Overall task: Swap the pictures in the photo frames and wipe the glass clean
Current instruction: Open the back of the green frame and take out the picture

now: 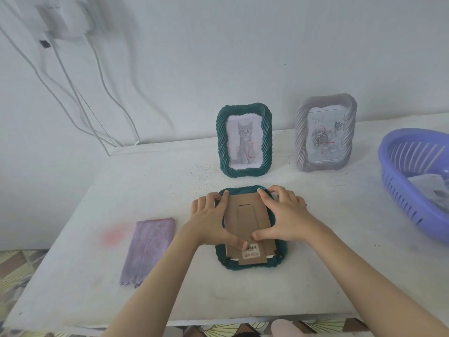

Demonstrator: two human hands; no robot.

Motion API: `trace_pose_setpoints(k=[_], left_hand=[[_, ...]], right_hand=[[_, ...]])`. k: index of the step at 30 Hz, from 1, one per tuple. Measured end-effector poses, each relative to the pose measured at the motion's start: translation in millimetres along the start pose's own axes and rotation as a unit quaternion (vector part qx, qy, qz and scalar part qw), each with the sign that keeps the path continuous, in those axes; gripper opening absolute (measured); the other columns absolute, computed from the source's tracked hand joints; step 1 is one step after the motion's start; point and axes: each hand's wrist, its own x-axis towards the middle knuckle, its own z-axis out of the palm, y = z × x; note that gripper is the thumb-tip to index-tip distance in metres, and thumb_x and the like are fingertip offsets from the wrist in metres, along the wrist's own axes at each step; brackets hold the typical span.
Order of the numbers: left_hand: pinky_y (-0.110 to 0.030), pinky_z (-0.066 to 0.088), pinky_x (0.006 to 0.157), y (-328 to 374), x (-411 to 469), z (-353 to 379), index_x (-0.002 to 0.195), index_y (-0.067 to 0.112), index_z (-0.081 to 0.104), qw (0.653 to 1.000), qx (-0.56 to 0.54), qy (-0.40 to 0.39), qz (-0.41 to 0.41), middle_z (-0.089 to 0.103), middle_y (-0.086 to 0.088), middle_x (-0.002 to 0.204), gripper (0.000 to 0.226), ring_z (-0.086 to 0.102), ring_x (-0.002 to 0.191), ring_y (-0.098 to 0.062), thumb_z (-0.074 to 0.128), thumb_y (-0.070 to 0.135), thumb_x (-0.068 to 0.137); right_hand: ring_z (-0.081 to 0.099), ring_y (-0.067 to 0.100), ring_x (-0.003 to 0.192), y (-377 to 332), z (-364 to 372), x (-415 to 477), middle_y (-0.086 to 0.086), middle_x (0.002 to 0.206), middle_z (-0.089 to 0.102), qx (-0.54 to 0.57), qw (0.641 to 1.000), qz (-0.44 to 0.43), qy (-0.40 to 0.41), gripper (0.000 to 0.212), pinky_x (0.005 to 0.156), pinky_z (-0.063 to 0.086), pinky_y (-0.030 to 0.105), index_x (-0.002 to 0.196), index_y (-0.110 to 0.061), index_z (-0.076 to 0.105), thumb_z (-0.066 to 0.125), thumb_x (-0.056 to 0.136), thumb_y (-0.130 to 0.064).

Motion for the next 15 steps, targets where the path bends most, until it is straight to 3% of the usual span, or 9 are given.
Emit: trace_pose_setpoints(k=[5,7,11,15], left_hand=[[-0.03,0.005,0.11,-2,-6,8,0.148,0.022,-0.001,0.998,-0.043,0.048,0.016,0.016,0.003,0.139,0.135,0.011,0.13,-0.02,0.046,0.088,0.041],[-0.027,0.007,0.11,-4,-18,21,0.146,0.022,0.017,0.987,-0.077,0.129,0.053,0.025,0.004,0.142,0.116,0.017,0.131,-0.015,0.043,0.084,0.052],[-0.028,0.029,0.108,-9,-47,41,0.128,0.023,0.052,0.95,-0.181,0.238,0.093,0.047,0.015,0.132,0.077,0.034,0.124,-0.001,0.049,0.075,0.072],[-0.025,0.028,0.108,-13,-73,51,0.118,0.034,0.06,0.94,-0.245,0.219,0.094,0.05,0.024,0.13,0.063,0.035,0.129,0.003,0.068,0.065,0.063]], right_hand=[[0.011,0.018,0.138,6,5,-5,-0.004,0.151,0.011,0.032,0.999,-0.015,0.032,0.114,0.112,0.008,0.036,0.146,-0.034,0.012,0.052,0.051,-0.083],[0.012,0.015,0.14,10,13,-16,-0.004,0.153,0.012,0.093,0.993,-0.037,0.069,0.108,0.112,0.009,0.032,0.144,-0.037,0.02,0.043,0.05,-0.084],[0.014,0.007,0.14,15,31,-48,-0.017,0.149,0.018,0.183,0.974,-0.064,0.117,0.081,0.114,0.011,0.03,0.136,-0.042,0.036,0.053,0.062,-0.072],[0.016,-0.005,0.137,20,45,-78,-0.027,0.147,0.021,0.211,0.965,-0.08,0.135,0.066,0.116,0.012,0.034,0.122,-0.053,0.045,0.053,0.062,-0.079]])
